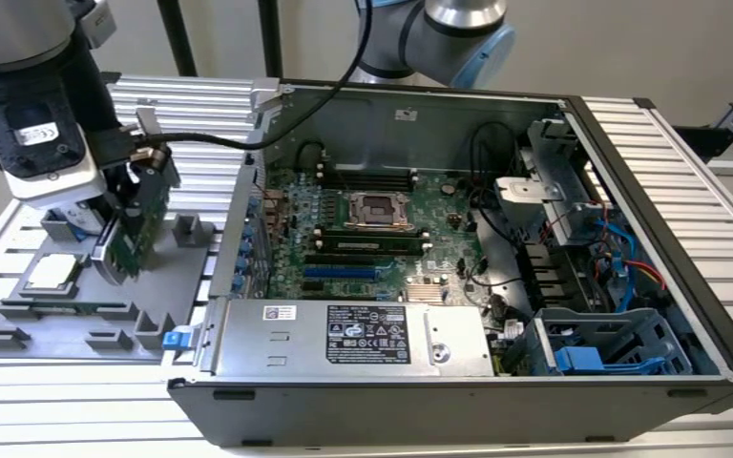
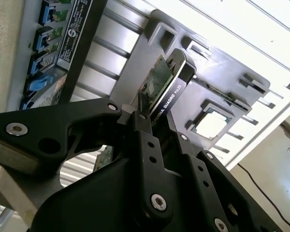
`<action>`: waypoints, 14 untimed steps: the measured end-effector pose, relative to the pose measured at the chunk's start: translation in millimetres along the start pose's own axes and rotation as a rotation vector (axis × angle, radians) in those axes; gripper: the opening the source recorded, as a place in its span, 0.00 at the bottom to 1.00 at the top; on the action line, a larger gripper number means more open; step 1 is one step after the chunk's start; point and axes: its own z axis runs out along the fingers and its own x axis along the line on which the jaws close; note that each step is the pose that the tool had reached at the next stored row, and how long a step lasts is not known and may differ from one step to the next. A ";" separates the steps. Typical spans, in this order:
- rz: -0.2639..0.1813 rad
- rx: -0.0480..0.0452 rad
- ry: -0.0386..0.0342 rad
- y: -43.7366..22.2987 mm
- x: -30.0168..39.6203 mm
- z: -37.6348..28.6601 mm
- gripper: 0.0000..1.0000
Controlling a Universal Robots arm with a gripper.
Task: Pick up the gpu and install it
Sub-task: 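Pick up the gpu and move the gpu toward the slot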
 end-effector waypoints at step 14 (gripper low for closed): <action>0.000 0.0000 -0.0001 0.7 -0.2 -14.9 0.00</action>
